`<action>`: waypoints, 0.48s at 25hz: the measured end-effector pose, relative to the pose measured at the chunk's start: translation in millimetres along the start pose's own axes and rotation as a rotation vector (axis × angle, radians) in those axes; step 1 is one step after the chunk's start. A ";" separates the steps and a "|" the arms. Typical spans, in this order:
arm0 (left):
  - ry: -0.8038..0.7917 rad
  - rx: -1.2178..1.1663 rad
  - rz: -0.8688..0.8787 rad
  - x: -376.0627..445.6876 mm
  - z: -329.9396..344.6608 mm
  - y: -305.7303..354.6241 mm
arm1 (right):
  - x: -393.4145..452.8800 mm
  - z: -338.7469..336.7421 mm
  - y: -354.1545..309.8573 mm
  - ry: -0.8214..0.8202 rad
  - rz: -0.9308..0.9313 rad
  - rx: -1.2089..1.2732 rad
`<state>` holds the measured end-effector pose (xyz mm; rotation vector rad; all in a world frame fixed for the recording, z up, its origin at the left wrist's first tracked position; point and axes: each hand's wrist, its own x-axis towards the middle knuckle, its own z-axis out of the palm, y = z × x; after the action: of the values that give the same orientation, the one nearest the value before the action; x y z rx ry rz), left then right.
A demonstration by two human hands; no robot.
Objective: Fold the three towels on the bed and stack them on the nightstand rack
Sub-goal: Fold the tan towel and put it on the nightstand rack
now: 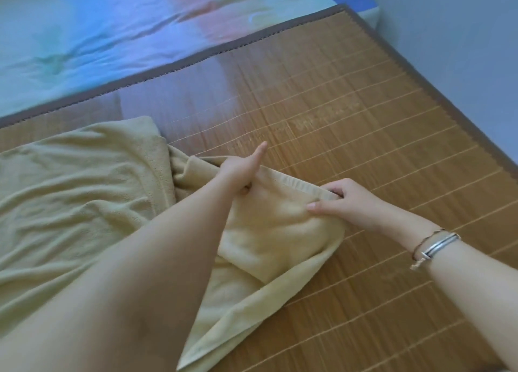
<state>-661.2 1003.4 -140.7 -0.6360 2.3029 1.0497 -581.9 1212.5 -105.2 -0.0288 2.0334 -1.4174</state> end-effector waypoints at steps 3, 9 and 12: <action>0.084 0.038 0.044 3.9 39.4 37.0 | -20.2 -41.7 18.2 0.000 0.005 0.015; 0.195 -0.150 0.406 -25.9 100.7 140.7 | -70.5 -103.6 76.7 0.171 0.054 0.048; 0.021 -0.074 0.517 -27.7 148.0 175.0 | -93.5 -140.3 110.9 0.306 0.136 -0.088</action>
<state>-707.0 1227.8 -112.2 -0.0666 2.5206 1.3622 -543.6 1409.6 -124.4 0.3007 2.2948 -1.3099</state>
